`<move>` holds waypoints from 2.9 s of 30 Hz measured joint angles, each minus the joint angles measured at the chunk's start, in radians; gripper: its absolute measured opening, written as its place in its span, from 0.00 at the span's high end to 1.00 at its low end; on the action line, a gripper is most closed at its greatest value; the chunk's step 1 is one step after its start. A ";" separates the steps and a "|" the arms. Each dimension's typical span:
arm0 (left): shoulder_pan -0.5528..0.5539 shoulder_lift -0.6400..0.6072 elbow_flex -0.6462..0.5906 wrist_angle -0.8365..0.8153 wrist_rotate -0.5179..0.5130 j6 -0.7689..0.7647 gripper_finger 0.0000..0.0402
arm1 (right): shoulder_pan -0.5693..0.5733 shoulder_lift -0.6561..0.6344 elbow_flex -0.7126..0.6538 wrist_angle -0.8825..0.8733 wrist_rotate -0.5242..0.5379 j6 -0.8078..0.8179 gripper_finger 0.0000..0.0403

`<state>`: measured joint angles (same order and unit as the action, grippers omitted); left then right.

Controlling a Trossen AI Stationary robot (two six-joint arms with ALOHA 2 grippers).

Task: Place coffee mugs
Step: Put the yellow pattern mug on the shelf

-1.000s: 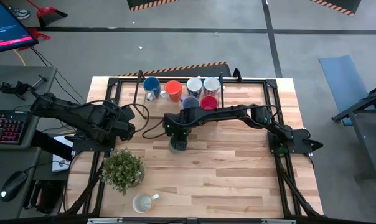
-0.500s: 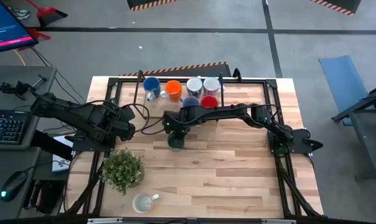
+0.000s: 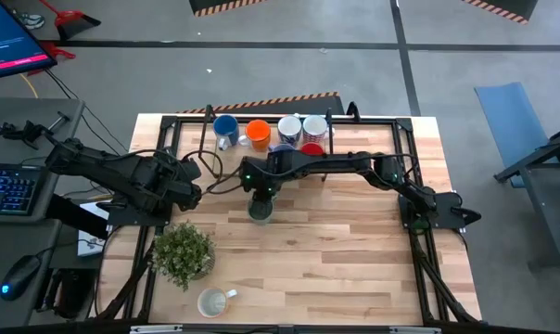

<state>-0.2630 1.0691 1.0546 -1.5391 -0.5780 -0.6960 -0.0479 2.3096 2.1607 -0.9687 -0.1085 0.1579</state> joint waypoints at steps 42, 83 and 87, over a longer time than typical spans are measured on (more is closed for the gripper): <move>0.000 0.000 0.000 0.365 0.018 0.001 0.73 | 0.140 0.000 0.177 -0.038 -0.110 0.094 0.78; -0.086 0.075 0.035 0.794 0.323 0.110 0.73 | 0.681 -0.944 -1.161 0.181 0.293 0.744 0.78; -0.159 0.192 0.166 0.783 0.358 0.106 0.73 | 0.684 -0.943 -1.214 0.180 0.267 0.786 0.78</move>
<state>-0.4217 1.2611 1.2201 -0.7558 -0.2196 -0.5902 0.6361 1.3666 0.9468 -0.7884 0.1588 0.9441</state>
